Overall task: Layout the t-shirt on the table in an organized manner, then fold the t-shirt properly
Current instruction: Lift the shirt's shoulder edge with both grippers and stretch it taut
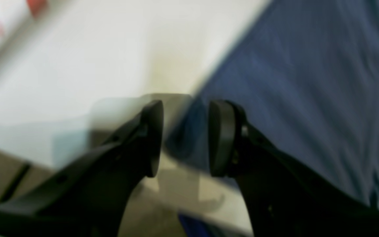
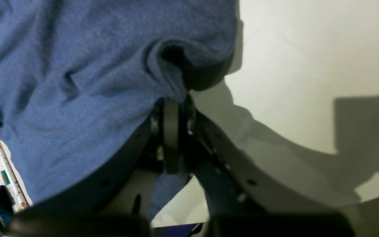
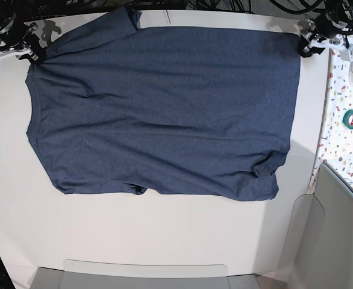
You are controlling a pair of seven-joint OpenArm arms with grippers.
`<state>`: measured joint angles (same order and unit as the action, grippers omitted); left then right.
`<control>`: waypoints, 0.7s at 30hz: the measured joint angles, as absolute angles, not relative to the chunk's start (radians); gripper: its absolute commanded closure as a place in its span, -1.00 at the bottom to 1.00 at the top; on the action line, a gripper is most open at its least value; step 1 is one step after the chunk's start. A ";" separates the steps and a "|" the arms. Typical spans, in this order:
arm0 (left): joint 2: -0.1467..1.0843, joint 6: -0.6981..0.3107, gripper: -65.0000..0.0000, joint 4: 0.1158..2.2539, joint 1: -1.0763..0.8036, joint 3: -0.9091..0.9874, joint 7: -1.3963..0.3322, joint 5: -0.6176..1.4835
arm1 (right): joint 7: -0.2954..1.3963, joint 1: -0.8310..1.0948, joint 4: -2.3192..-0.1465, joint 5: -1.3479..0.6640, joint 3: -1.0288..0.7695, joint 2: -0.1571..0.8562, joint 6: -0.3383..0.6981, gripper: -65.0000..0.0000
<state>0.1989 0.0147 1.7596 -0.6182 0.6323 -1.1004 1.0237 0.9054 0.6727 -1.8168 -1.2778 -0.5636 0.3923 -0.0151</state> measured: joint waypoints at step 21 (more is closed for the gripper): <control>0.196 0.012 1.00 1.766 -0.612 0.538 -1.138 1.049 | 0.905 0.673 -1.816 -1.270 -0.486 0.390 -0.015 1.00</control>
